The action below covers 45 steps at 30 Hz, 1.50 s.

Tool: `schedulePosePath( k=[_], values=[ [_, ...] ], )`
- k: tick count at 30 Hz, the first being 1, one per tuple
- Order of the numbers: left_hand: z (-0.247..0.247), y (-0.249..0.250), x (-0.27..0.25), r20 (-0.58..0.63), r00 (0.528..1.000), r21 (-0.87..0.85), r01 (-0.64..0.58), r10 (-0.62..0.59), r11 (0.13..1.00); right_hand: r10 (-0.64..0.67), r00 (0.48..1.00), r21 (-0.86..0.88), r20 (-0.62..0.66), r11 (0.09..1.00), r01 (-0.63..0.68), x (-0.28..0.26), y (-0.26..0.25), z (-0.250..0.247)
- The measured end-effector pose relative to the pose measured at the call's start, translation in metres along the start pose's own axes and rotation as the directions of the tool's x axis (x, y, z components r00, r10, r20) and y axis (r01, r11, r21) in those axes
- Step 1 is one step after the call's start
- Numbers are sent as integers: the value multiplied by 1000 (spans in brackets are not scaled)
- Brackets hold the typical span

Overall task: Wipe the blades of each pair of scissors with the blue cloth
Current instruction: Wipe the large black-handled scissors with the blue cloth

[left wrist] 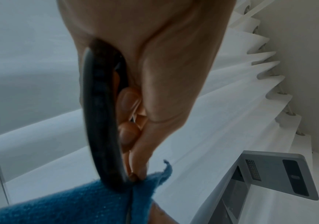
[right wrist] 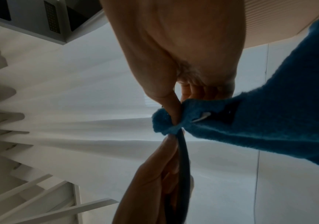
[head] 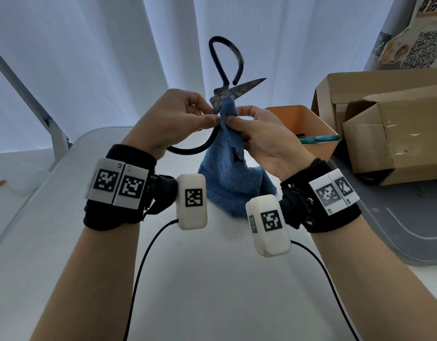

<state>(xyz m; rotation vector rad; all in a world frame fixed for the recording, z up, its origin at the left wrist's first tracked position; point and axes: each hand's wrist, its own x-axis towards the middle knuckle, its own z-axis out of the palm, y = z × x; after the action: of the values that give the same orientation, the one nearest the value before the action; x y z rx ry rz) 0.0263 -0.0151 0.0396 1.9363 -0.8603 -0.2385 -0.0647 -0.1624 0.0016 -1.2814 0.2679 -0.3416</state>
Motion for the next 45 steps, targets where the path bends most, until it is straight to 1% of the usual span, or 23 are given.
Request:
schedulePosePath(
  k=[6,9,13,16,21,25,30,37,41,45],
  values=[
    [-1,0,-1,15,1000,10,13,-14,1000,-15,999,-31,47,999,16,0,-2,-2],
    [0,2,-2,23,1000,9,9,-10,1000,-19,1000,-3,21,1000,19,-1,-2,-3],
    [0,5,-4,74,997,8,13,-14,1000,-41,998,100,-40,994,45,-1,-2,-4],
    [2,6,-4,97,995,9,-1,0,1000,-45,998,114,-53,992,50,0,-1,-5],
    [1,2,-2,73,997,41,-4,1,999,-47,999,76,6,996,47,0,-5,-7],
    [1,1,-2,78,997,63,-4,-1,998,-32,999,58,5,998,32,1,-3,-6],
    [2,3,-2,81,997,29,-15,12,999,-38,999,94,-28,995,40,1,0,-4],
    [2,1,0,81,997,-16,-7,8,1000,-55,998,124,-37,990,59,1,2,0],
    [1,1,-1,87,996,6,-3,2,1000,-33,999,144,-27,989,36,-1,1,1],
    [4,2,-1,93,996,22,9,-11,1000,-51,999,190,0,980,50,-1,-1,-1]
  ],
)
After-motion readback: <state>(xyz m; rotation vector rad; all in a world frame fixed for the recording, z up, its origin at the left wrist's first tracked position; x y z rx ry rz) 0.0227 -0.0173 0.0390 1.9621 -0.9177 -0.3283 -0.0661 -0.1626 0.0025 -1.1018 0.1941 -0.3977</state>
